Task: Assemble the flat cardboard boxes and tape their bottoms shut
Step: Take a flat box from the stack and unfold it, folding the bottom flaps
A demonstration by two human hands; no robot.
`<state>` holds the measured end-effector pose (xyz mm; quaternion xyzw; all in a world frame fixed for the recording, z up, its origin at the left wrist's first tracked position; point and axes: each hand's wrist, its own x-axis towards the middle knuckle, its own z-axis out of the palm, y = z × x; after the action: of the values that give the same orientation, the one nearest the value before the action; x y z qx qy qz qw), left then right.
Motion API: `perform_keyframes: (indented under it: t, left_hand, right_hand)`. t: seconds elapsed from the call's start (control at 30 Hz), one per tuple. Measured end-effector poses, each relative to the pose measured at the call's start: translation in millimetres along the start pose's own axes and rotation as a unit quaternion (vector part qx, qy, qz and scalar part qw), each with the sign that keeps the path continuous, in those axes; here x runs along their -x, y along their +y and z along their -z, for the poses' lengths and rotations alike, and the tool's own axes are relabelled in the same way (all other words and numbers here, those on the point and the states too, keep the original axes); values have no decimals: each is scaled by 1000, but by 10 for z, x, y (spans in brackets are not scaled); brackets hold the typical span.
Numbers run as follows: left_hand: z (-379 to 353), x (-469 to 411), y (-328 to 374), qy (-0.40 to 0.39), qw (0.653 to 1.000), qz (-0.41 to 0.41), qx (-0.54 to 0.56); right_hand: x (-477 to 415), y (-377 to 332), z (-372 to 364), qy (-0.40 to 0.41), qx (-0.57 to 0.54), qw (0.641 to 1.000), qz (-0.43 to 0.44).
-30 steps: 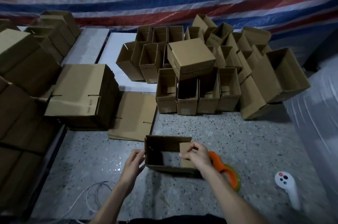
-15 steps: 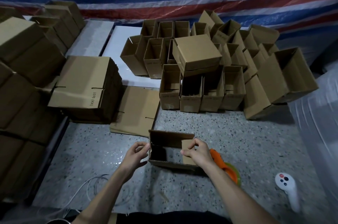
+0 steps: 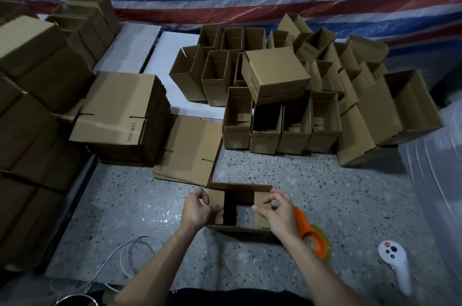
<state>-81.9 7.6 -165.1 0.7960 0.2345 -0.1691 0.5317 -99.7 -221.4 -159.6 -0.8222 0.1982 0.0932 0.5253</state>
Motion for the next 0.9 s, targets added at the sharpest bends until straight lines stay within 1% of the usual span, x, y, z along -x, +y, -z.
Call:
perform_keyframes:
  t: [0.1,0.17,0.27,0.33,0.43,0.5,0.57,0.63,0.77,0.9]
  left_hand:
    - [-7,66,-77,-16,998,-48,33]
    - [51,58,-146,-40,996,-65,53]
    - [217,97,-188,-115,984,-83,106]
    - [328,183,-173,-167,977,-75,109]
    - [407,241,-221,-213,968,-91,92]
    - [420,243,-266,-223,967,-107,63]
    - [428,240,-273,-240,963,-121,36]
    - [418,226,-258,-246,961,-126,12]
    - [332,164,-228,-165,980,-107,5]
    - [161,188,-207,-71,993,-92,29]
  right_hand:
    - [27,24,2,12,17,1000,22]
    - [12,14,18,-12,23,999,21]
    - [-31,-61,112,-85,13,996,13]
    - [-26,-78,228,-151,10,988,0]
    - [-28,16,396,-269,67,961,13]
    - [-32,66,446,-304,109,946,30]
    - [-36,62,457,-301,126,944,46]
    - [-65,62,445,-270,124,953,62]
    - [-92,146,383,-215,107,969,58]
    - [-75,171,243,-137,74,985,74]
